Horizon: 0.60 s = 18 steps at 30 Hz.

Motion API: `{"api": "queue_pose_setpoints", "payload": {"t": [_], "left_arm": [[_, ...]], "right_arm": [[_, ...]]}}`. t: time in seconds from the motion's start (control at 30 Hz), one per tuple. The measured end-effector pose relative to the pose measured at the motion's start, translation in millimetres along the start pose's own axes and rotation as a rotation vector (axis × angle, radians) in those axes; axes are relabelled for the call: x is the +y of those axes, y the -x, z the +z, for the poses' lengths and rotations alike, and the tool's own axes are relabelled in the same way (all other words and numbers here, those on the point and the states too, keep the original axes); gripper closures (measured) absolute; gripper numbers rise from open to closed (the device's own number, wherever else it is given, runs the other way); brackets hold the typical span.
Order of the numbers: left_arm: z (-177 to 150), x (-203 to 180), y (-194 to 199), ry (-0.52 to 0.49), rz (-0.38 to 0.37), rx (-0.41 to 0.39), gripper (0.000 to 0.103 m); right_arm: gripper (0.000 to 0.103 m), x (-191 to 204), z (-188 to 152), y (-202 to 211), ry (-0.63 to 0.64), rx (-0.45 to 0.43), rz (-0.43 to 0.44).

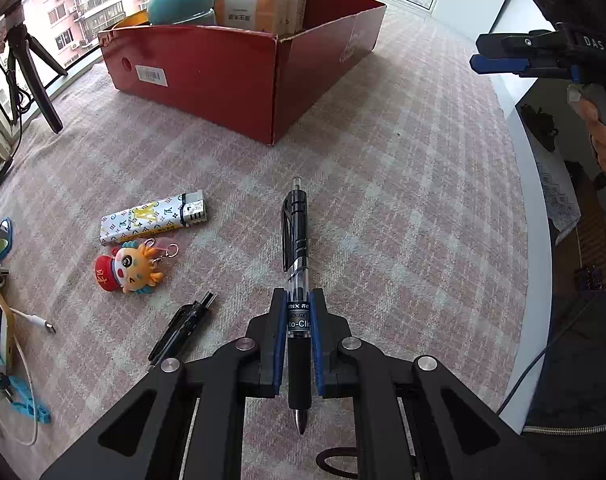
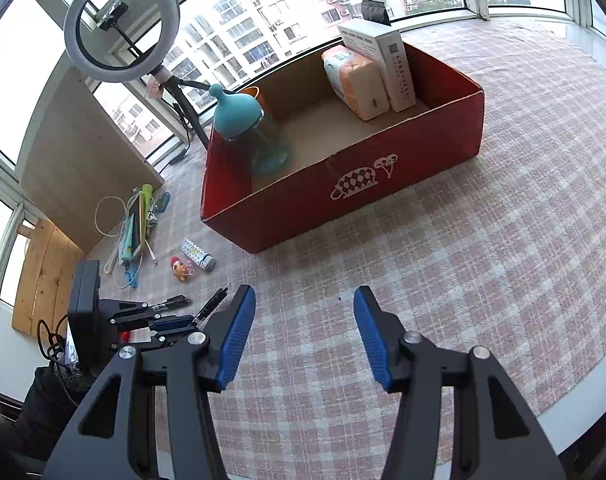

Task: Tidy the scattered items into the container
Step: 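Carry the black pen with the left gripper and lower it into the red box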

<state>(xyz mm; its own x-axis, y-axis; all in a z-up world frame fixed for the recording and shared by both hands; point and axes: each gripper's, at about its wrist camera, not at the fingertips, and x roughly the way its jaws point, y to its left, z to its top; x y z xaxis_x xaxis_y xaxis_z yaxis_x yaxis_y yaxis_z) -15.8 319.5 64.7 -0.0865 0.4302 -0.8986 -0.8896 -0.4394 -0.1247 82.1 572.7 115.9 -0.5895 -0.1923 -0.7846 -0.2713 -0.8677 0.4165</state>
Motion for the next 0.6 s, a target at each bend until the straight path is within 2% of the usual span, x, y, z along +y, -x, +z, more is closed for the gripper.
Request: {"api": "queue_pose_setpoints", "payload": {"t": [0.17,0.33,0.5,0.6], "left_arm": [[26.1,-2.1,53.5,0.025,-0.02,-0.081,0.093],[91.4,-0.5,99.7,-0.043,-0.025,-0.152,0.093],[178.2,-6.3,82.8,-0.202,-0.019,-0.145,0.093],[223.2,-15.2,56.1,-0.274,-0.058,-0.114,0.093]], "right_arm": [[0.052,-29.5,12.4,16.8,-0.051,-0.051,-0.01],[0.052,-59.3,40.1,47.7,-0.071,-0.158,-0.027],[0.052,-92.8,58.8,66.3,-0.114,-0.235,-0.032],[0.052,-112.9,64.3,67.8,-0.146,-0.254,-0.043]]}}
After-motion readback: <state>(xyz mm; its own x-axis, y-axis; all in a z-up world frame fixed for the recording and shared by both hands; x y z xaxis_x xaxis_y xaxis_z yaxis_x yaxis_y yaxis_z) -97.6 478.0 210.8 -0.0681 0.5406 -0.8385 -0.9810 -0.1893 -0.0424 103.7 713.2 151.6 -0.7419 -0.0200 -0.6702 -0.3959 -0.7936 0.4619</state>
